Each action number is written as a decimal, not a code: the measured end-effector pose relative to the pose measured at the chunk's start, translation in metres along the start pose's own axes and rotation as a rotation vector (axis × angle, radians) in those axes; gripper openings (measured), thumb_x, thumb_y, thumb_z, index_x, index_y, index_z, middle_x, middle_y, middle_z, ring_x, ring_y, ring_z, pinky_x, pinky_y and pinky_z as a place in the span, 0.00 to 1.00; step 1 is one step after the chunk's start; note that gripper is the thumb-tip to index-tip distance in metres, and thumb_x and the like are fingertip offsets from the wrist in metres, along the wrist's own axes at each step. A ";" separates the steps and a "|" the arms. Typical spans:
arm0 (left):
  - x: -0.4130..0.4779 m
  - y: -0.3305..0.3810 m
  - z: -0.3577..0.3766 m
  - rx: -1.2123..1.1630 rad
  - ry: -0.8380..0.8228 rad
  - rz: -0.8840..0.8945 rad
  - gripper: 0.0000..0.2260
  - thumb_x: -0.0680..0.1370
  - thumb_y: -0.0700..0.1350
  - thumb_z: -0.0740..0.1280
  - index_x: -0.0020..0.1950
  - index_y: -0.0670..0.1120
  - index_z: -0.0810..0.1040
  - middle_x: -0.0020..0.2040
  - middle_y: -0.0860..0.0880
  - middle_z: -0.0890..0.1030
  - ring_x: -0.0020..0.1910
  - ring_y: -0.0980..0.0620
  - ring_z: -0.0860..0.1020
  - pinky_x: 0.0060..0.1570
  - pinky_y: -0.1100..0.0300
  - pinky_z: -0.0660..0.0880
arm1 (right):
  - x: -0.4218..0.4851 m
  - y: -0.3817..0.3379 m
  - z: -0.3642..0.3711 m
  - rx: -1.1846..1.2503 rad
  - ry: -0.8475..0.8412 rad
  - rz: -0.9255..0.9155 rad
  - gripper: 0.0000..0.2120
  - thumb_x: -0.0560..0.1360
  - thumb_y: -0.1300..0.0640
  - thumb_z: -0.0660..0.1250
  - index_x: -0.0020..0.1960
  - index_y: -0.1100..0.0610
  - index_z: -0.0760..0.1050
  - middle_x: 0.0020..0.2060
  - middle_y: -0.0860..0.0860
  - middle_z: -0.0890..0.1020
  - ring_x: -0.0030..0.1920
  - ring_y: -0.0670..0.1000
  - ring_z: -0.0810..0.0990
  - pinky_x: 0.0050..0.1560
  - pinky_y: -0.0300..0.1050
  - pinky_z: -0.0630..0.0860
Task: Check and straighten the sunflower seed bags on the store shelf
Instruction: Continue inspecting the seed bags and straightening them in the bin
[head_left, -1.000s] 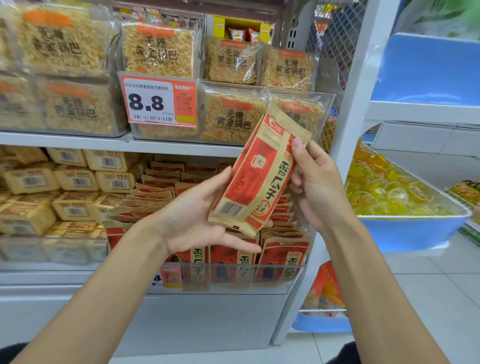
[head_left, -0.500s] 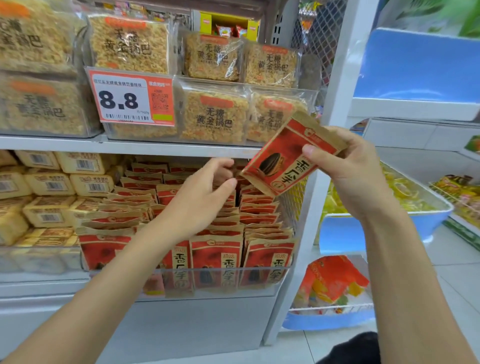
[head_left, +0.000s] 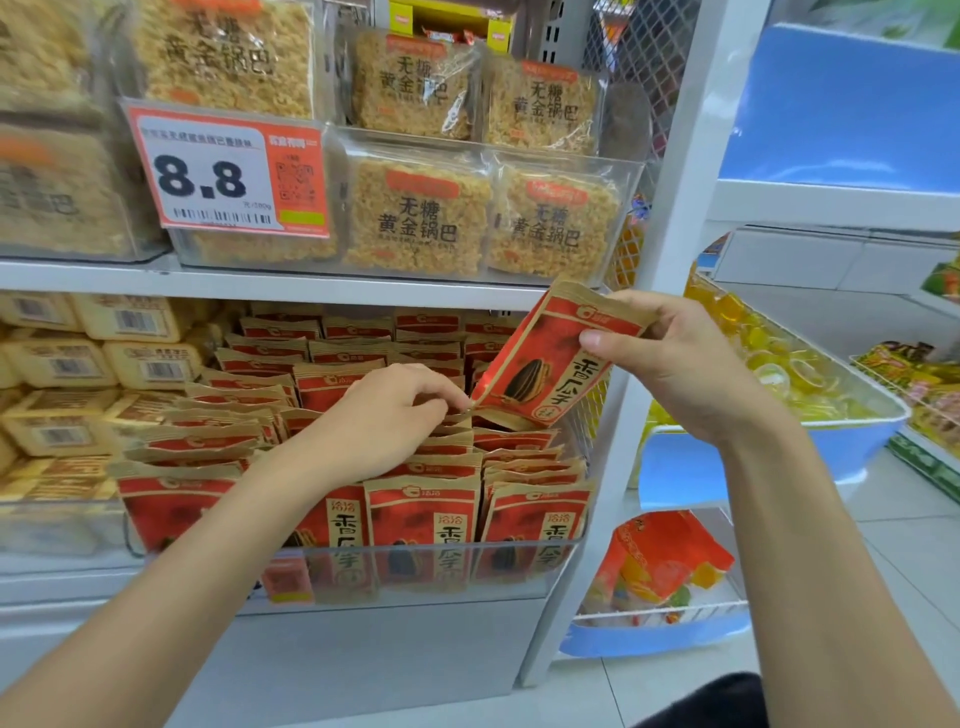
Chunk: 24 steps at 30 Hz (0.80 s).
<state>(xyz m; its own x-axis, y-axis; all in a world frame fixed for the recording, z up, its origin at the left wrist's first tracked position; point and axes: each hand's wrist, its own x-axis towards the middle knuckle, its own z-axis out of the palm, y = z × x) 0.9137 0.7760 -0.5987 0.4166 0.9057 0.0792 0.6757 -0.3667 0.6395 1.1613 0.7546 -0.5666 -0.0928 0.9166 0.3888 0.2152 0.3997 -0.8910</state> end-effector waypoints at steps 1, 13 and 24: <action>-0.001 0.001 -0.001 -0.015 0.001 -0.007 0.14 0.84 0.44 0.58 0.59 0.55 0.81 0.65 0.56 0.77 0.62 0.40 0.74 0.61 0.44 0.72 | 0.000 0.001 0.000 -0.001 0.001 0.002 0.11 0.69 0.63 0.71 0.52 0.59 0.81 0.45 0.52 0.86 0.49 0.51 0.84 0.53 0.43 0.79; -0.003 0.003 -0.001 -0.062 0.049 -0.010 0.13 0.84 0.44 0.58 0.61 0.54 0.80 0.64 0.57 0.78 0.58 0.49 0.75 0.61 0.46 0.73 | 0.001 0.005 0.009 -0.236 -0.116 0.105 0.09 0.75 0.67 0.69 0.46 0.54 0.82 0.40 0.48 0.85 0.42 0.44 0.82 0.47 0.34 0.76; 0.013 -0.007 0.003 -0.141 0.097 0.135 0.13 0.82 0.44 0.62 0.64 0.56 0.77 0.56 0.61 0.79 0.57 0.65 0.75 0.58 0.66 0.70 | 0.012 0.039 0.032 -0.757 -0.173 0.235 0.10 0.77 0.60 0.69 0.53 0.49 0.85 0.50 0.45 0.85 0.48 0.44 0.82 0.54 0.45 0.79</action>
<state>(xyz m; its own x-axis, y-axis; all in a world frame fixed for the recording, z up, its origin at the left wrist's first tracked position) 0.9159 0.7903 -0.6044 0.4323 0.8690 0.2406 0.5233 -0.4591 0.7179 1.1371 0.7807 -0.6043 -0.0988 0.9885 0.1143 0.8414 0.1443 -0.5209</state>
